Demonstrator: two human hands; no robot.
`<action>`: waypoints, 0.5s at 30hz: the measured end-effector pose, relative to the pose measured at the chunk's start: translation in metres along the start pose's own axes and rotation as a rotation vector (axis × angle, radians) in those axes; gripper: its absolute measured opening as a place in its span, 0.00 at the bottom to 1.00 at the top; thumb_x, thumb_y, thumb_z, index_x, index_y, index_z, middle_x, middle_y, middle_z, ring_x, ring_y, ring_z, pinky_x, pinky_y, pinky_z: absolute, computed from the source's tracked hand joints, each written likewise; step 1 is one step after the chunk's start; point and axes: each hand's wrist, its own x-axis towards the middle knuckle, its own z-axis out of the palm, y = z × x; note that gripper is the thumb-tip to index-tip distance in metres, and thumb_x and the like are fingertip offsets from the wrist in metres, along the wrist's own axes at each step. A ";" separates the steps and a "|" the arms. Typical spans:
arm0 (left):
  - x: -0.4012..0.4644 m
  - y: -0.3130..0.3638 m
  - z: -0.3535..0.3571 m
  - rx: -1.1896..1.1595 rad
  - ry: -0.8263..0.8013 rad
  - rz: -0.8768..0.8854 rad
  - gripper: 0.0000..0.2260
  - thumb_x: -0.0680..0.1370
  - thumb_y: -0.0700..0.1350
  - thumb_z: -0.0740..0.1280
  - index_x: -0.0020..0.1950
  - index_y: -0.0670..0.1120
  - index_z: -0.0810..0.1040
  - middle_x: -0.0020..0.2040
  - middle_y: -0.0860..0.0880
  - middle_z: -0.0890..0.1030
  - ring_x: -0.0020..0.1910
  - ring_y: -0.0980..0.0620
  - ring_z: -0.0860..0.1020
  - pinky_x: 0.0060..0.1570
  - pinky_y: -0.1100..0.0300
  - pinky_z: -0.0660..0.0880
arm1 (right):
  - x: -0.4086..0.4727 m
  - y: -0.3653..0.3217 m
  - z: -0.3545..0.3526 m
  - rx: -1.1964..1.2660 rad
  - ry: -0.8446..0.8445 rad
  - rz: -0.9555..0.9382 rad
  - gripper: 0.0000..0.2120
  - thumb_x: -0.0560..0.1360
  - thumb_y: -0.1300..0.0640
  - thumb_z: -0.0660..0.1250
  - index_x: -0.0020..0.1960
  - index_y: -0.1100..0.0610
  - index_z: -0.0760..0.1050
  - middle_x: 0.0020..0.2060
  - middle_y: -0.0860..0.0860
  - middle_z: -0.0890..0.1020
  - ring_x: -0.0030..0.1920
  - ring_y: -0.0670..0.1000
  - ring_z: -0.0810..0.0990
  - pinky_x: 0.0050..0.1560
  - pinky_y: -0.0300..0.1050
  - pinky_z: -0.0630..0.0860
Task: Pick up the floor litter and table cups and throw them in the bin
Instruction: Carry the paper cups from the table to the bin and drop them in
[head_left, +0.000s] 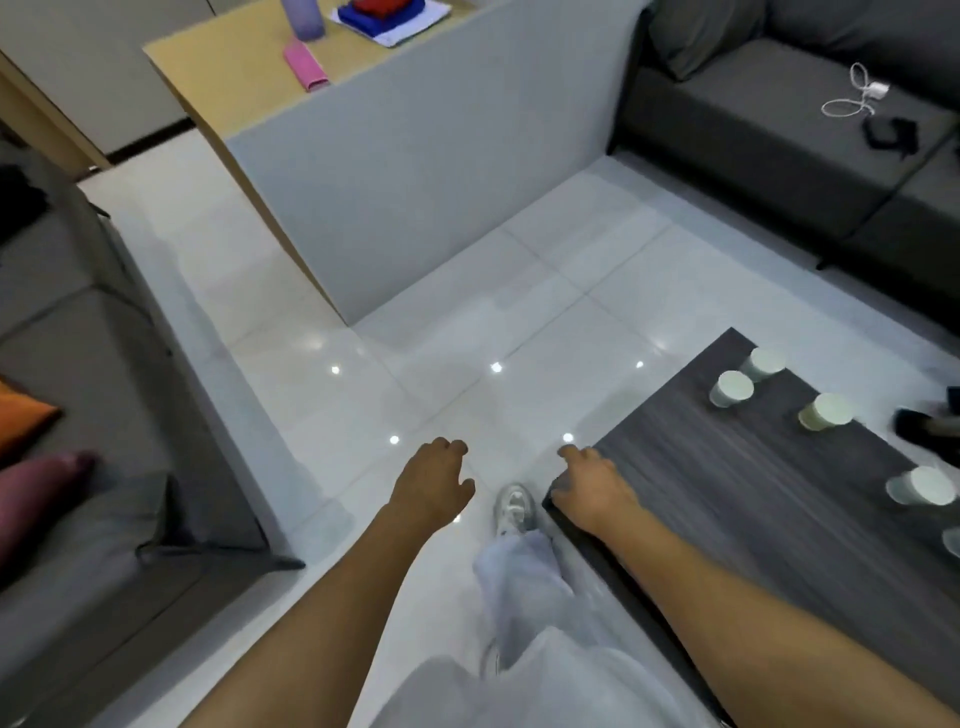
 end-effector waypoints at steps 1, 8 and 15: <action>0.023 0.001 -0.009 0.002 -0.003 0.010 0.22 0.78 0.49 0.63 0.71 0.46 0.66 0.63 0.46 0.72 0.62 0.47 0.70 0.56 0.57 0.69 | 0.021 -0.002 -0.010 0.006 0.005 0.009 0.25 0.77 0.55 0.63 0.72 0.56 0.61 0.64 0.56 0.69 0.65 0.58 0.68 0.60 0.51 0.73; 0.174 0.024 -0.078 0.075 -0.049 0.099 0.22 0.79 0.48 0.63 0.71 0.45 0.66 0.66 0.45 0.71 0.64 0.46 0.69 0.58 0.56 0.69 | 0.152 -0.020 -0.084 0.066 0.040 0.055 0.26 0.77 0.53 0.62 0.73 0.55 0.60 0.64 0.56 0.69 0.62 0.57 0.70 0.54 0.50 0.73; 0.286 0.069 -0.129 0.191 -0.126 0.236 0.22 0.79 0.48 0.63 0.72 0.45 0.66 0.66 0.45 0.71 0.64 0.46 0.70 0.60 0.56 0.70 | 0.213 -0.001 -0.148 0.178 0.077 0.202 0.26 0.77 0.53 0.62 0.73 0.55 0.60 0.64 0.56 0.69 0.61 0.57 0.70 0.55 0.50 0.74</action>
